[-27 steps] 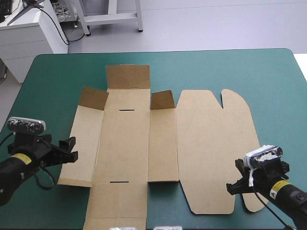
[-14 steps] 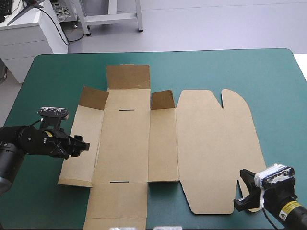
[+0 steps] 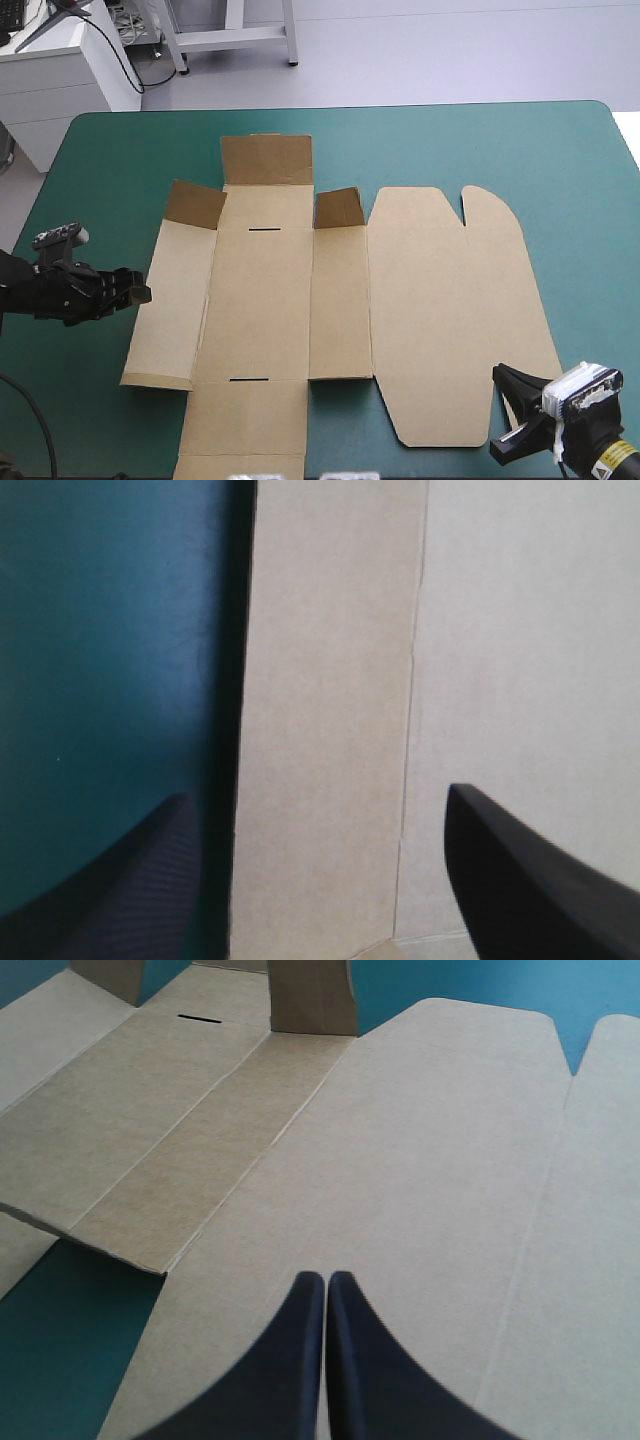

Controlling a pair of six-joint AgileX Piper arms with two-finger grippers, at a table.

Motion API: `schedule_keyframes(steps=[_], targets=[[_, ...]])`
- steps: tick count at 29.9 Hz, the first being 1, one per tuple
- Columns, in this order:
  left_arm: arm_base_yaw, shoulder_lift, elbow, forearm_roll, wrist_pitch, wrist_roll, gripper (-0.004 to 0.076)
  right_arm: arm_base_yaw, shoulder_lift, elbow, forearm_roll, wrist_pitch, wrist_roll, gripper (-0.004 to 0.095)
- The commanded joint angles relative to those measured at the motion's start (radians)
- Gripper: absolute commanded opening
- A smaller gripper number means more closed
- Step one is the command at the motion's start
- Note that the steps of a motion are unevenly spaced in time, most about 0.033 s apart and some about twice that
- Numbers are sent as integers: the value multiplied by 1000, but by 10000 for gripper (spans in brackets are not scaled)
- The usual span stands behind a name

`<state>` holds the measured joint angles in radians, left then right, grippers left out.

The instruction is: Fold the box

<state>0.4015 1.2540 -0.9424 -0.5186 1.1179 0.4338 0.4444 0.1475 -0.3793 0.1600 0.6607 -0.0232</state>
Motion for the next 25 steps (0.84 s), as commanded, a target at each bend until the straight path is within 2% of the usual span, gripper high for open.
schedule_keyframes(steps=[1,11,15,21,25], targets=[[6,41,-23,-37,2,17,494,-1,-16,-23,72,-67,-75,-4],[6,187,-23,-26,17,76,494,-1,-83,-23,114,-45,-164,-4],[6,232,-21,-46,73,111,494,-1,-83,-23,159,-41,-236,-4],[-28,256,-12,-218,173,252,494,-1,-83,-23,159,-41,-240,-4],[-76,256,-12,-198,184,217,494,-1,-83,-23,159,-41,-240,-4]])
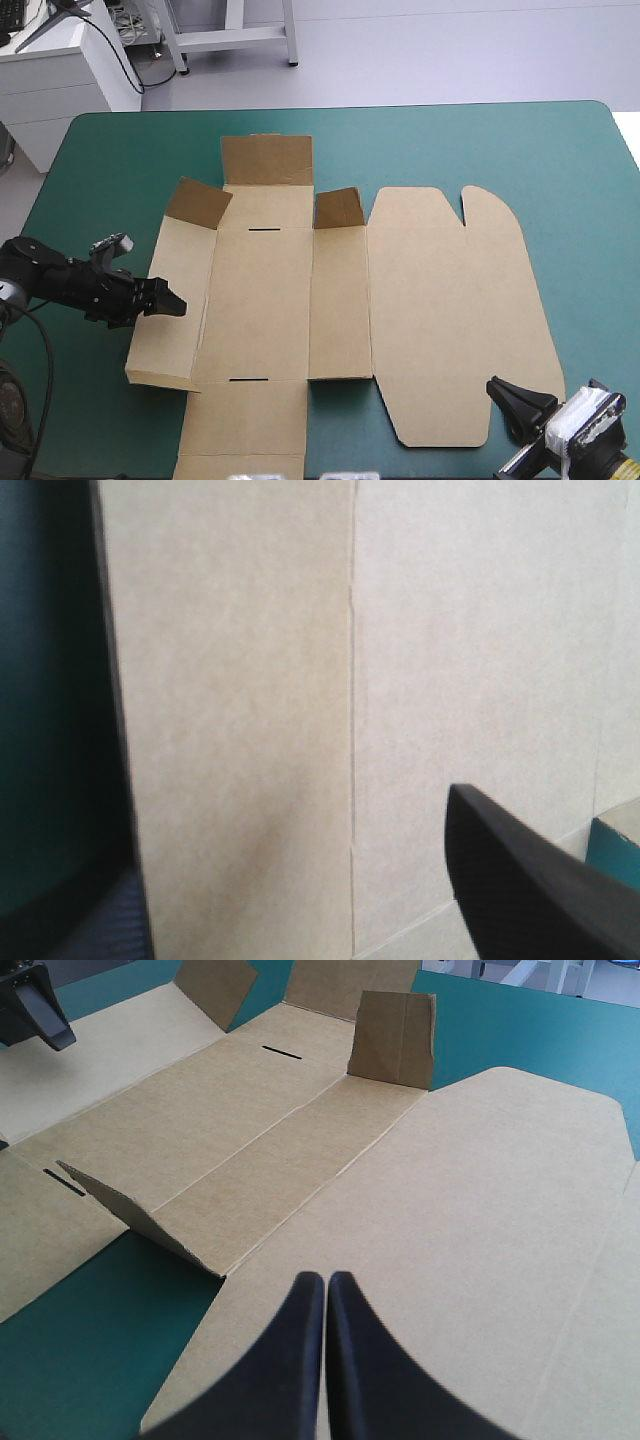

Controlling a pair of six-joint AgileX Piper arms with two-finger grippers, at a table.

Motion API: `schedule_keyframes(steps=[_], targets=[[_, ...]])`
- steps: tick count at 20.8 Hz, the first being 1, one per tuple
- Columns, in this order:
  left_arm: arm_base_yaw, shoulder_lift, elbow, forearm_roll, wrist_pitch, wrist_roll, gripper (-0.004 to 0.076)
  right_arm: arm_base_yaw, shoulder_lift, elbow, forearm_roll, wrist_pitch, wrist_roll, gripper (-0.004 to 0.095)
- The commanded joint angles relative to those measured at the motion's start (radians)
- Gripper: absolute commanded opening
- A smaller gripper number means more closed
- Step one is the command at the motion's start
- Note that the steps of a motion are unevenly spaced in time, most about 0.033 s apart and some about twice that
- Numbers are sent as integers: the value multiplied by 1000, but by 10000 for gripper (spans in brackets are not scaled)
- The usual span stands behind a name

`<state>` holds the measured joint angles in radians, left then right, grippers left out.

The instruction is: Fold the box

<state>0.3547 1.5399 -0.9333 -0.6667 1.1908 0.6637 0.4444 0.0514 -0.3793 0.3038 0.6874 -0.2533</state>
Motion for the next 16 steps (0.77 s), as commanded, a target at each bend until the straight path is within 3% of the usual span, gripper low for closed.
schedule_keyframes(steps=[1,11,13,14,16], targets=[[-40,-30,-21,-45,111,-26,494,-1,13,-23,15,-68,-10,-4],[-88,-68,60,-12,111,-122,489,-1,13,-23,15,-68,-10,-4],[-88,-80,64,-5,111,-138,400,-1,13,-23,15,-68,-15,-4],[-88,-82,64,-2,111,-138,316,-1,13,-23,15,-68,-15,-4],[-88,-82,64,14,111,-143,23,-1,13,-23,15,-68,-15,-4]])
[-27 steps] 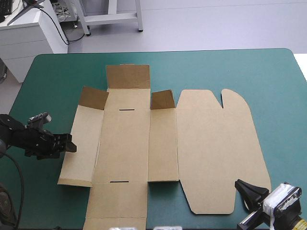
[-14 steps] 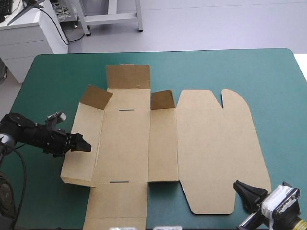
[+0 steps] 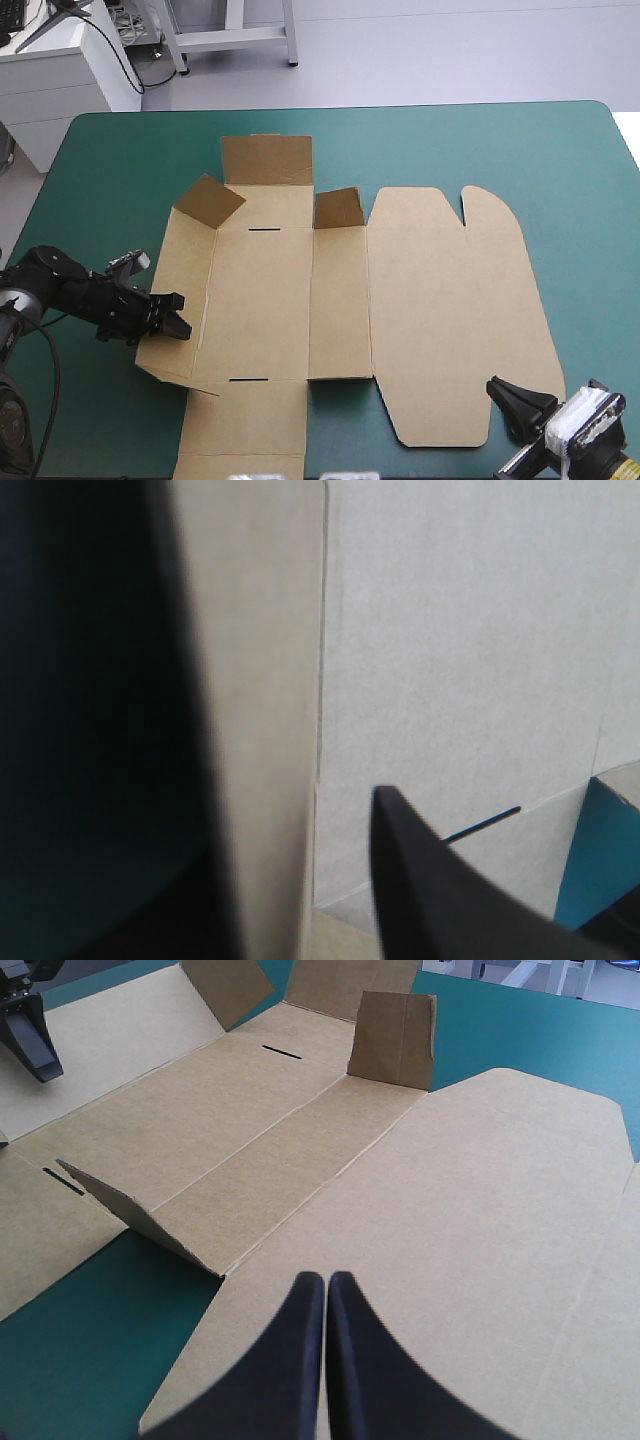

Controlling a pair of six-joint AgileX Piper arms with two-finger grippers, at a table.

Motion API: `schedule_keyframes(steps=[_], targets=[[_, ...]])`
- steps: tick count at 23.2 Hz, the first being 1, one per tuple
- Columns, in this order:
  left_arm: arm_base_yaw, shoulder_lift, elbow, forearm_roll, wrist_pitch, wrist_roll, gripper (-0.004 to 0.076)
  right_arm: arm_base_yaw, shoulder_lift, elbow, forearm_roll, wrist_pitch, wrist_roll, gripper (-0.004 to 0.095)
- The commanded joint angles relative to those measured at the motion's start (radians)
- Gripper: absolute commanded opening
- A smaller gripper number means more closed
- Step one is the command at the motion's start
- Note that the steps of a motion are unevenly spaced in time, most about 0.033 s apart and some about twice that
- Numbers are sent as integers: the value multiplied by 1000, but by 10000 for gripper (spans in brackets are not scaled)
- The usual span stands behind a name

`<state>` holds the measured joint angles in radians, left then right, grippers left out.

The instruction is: Fold the box

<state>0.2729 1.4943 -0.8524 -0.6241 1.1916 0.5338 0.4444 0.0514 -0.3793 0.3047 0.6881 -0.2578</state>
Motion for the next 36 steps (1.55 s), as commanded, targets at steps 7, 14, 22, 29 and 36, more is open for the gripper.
schedule_keyframes(steps=[7,14,22,29,36], targets=[[-7,-36,-17,-4,111,-41,-8,-1,13,-23,14,-68,-10,-4],[-7,-36,-41,-12,110,-28,-8,-1,13,-23,14,-68,-10,-4],[-133,-36,-323,146,110,-31,-8,-1,13,-19,14,-78,-10,-4],[-352,-36,-600,517,93,51,-8,-1,13,-19,14,-78,-10,-4],[-502,-32,-633,640,-87,103,-8,-1,13,-19,14,-78,-10,-4]])
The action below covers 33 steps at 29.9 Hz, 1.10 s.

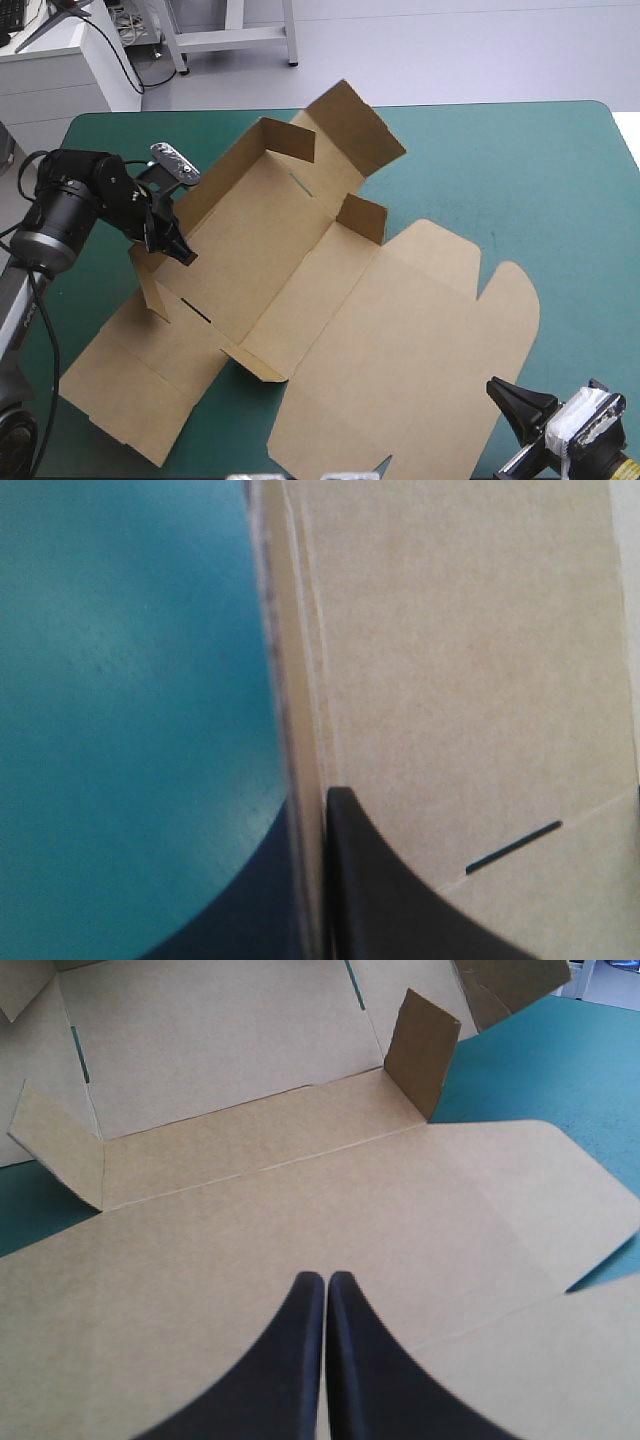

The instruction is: Fold the box

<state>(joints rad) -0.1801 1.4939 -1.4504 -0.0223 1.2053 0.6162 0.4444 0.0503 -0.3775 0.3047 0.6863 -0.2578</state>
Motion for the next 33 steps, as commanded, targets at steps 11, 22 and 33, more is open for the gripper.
schedule_keyframes(steps=[11,22,33], targets=[[-233,12,-35,345,-327,19,-8,-1,14,-21,14,-76,-10,-4],[-422,16,-26,559,-453,-29,-9,-1,14,-21,14,-76,-10,-4],[-534,16,-7,781,-590,-191,-9,-1,14,-21,14,-76,-10,-4]])
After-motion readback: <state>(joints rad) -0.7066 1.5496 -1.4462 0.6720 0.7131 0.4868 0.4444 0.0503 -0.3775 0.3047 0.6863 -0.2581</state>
